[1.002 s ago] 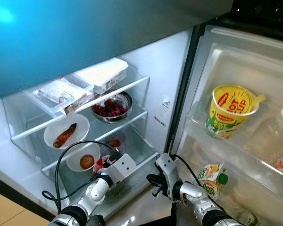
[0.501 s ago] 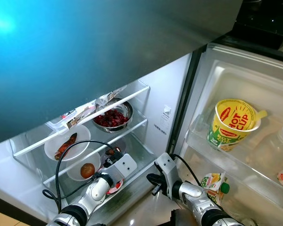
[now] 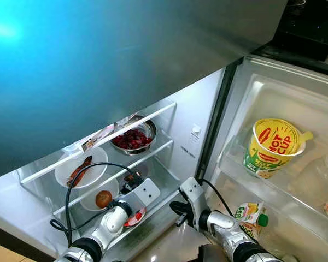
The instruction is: Restocking fridge
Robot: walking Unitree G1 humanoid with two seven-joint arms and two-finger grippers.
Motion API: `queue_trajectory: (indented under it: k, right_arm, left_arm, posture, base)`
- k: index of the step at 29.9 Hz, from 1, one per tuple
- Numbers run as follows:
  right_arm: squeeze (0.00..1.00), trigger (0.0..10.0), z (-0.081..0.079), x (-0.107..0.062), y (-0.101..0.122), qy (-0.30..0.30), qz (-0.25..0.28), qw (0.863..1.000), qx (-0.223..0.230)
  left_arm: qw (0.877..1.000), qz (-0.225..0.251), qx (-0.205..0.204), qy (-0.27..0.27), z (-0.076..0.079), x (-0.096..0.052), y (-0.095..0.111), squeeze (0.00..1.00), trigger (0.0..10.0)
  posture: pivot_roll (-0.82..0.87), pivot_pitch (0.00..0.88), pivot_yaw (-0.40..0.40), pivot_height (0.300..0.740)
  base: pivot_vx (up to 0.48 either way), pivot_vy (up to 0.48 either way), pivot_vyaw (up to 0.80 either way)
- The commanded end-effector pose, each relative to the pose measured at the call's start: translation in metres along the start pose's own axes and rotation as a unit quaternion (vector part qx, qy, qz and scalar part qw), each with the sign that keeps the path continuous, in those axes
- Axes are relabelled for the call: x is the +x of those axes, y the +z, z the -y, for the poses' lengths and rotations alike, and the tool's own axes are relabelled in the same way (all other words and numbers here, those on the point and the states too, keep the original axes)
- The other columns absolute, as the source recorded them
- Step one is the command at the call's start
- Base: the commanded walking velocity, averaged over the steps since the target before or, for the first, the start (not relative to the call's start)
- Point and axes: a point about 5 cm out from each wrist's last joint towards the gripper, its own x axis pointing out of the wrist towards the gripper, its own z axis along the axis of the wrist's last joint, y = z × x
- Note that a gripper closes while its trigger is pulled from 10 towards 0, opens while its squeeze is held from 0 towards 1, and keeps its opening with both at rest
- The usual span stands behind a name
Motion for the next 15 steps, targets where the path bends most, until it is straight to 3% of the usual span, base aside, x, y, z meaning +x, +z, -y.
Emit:
queue_trajectory:
  k: [1, 10, 15]
  right_arm:
    - [0.00, 10.0, -0.0019, 0.0001, -0.0038, 0.001, -0.006, 1.000, 0.010]
    - [0.00, 10.0, -0.0009, 0.0001, -0.0029, -0.001, -0.006, 1.000, 0.009]
    - [0.00, 10.0, -0.0008, 0.0001, -0.0031, -0.001, -0.007, 1.000, 0.009]
  left_arm:
    - [1.000, -0.001, -0.002, -0.004, 0.0035, 0.0003, 0.0003, 0.00, 10.0]
    - [1.000, -0.001, -0.009, -0.001, 0.0041, 0.0009, 0.0013, 0.00, 10.0]
    - [1.000, -0.018, -0.010, 0.011, 0.0027, 0.0021, -0.0011, 0.00, 10.0]
  posture:
    - [-0.02, 0.000, 0.029, 0.604]
    - [-0.02, 0.000, 0.029, 0.604]
    - [-0.02, 0.000, 0.028, 0.604]
  base:
    - [0.000, 0.000, 0.00]
    - [0.000, 0.000, 0.00]
    - [-0.388, 0.000, 0.00]
